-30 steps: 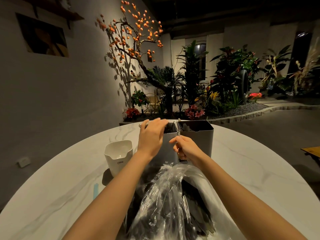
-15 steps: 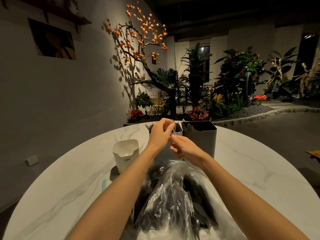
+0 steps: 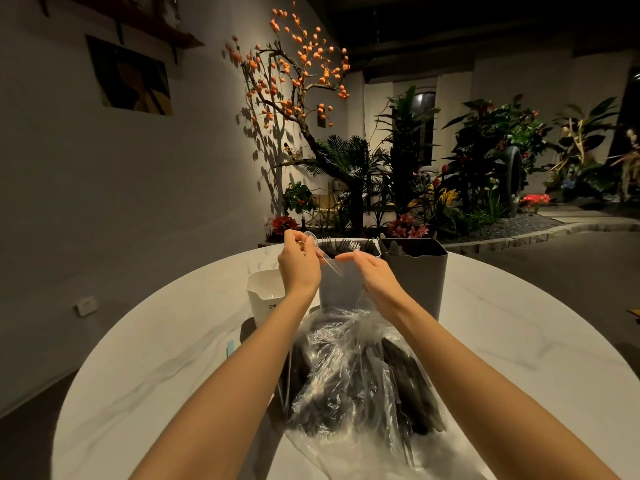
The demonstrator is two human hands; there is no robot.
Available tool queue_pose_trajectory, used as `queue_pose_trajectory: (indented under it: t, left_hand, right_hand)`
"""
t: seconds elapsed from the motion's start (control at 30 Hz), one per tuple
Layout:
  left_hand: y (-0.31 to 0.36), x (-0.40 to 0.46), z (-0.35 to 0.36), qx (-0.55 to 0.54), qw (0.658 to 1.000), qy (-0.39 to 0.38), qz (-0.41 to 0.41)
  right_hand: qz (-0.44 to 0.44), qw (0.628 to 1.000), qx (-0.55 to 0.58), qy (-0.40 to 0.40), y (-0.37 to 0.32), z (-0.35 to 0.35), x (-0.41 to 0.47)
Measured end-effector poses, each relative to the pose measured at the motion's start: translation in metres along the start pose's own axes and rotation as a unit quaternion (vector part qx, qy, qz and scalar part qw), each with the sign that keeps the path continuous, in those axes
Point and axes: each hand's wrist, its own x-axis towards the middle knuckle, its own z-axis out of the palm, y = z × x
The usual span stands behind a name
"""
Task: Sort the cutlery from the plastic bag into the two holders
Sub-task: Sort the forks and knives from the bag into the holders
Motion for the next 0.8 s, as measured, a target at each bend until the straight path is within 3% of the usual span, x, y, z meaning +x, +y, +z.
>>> queue_pose_trajectory:
  t: [0.13, 0.3, 0.6, 0.8]
  left_hand:
    - [-0.006, -0.007, -0.009, -0.03, 0.997, -0.046, -0.046]
    - [-0.012, -0.019, -0.011, -0.156, 0.97, -0.101, -0.155]
    - [-0.01, -0.022, -0.015, -0.213, 0.94, -0.182, -0.194]
    - [-0.011, -0.019, -0.019, -0.252, 0.925, -0.175, -0.224]
  right_hand:
    - [0.006, 0.992, 0.108, 0.061, -0.001, 0.003, 0.004]
    - [0.01, 0.978, 0.158, 0.135, 0.001, 0.009, 0.004]
    - [0.021, 0.974, 0.111, 0.194, 0.009, 0.011, 0.002]
    - [0.037, 0.98, 0.021, 0.192, 0.019, 0.023, 0.007]
